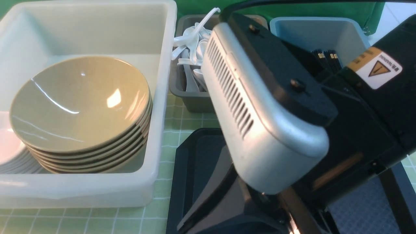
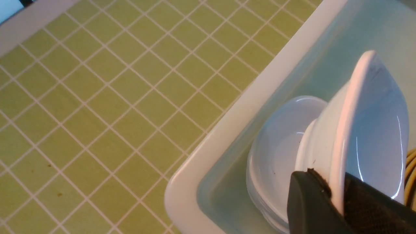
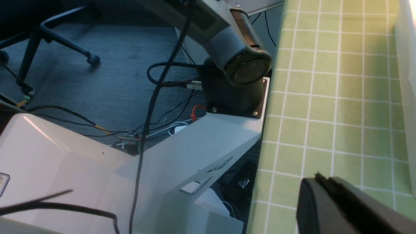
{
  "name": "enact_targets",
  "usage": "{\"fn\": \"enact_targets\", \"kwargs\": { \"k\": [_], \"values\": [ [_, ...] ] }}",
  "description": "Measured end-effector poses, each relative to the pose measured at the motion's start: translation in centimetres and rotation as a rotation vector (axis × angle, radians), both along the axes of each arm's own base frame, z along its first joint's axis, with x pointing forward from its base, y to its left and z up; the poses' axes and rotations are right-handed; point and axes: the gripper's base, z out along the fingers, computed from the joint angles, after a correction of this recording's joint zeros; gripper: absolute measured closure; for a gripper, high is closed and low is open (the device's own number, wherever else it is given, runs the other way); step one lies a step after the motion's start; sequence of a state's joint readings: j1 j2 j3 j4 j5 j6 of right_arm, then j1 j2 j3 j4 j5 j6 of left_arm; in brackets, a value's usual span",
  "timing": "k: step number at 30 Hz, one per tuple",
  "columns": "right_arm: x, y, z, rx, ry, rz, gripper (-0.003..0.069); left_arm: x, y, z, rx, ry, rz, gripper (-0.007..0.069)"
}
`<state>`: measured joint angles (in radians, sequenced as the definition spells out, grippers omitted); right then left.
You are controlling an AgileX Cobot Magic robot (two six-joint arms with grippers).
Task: On green table put chopsticks spoon bowls plates into blue grey white boxes.
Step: 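Place the white bowl into the white bin with the other dishes with the left gripper, then grasp the small white bowl on the black tray by its rim with the left gripper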
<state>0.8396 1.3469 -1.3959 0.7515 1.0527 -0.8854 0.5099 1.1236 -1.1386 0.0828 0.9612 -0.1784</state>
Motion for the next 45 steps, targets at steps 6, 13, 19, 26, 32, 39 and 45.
{"fn": "enact_targets", "kwargs": {
  "k": [6, 13, 19, 26, 32, 39, 45],
  "values": [
    [0.0, 0.0, 0.0, -0.003, 0.001, -0.003, 0.0632, 2.5, 1.3, -2.8, -0.095, 0.073, 0.045, 0.0607],
    [0.0, 0.0, 0.0, -0.006, 0.014, -0.016, 0.0626, 4.1, 2.2, -5.0, -0.159, 0.132, 0.094, 0.0542],
    [0.2, 0.1, 0.1, 0.005, 0.012, -0.034, 0.0617, 4.5, 2.4, -5.6, -0.181, 0.141, 0.116, 0.037],
    [1.1, -0.9, 0.0, -0.048, 0.017, -0.139, 0.0599, 3.3, 1.4, -4.0, -0.168, 0.101, 0.101, 0.0116],
    [2.9, -6.1, 0.6, -0.144, -0.043, -0.446, 0.0583, 1.3, -6.9, 0.6, -0.109, -0.041, -0.393, 0.0047],
    [-0.1, -11.6, -1.1, -0.155, -0.058, -0.588, 0.0572, 0.4, -18.1, -1.2, -0.241, 0.014, -1.187, 0.005],
    [-2.7, -13.5, -2.4, -0.148, -0.049, -0.626, 0.056, 3.1, -25.2, -4.4, -0.224, 0.267, -1.613, 0.005]
  ]
}}
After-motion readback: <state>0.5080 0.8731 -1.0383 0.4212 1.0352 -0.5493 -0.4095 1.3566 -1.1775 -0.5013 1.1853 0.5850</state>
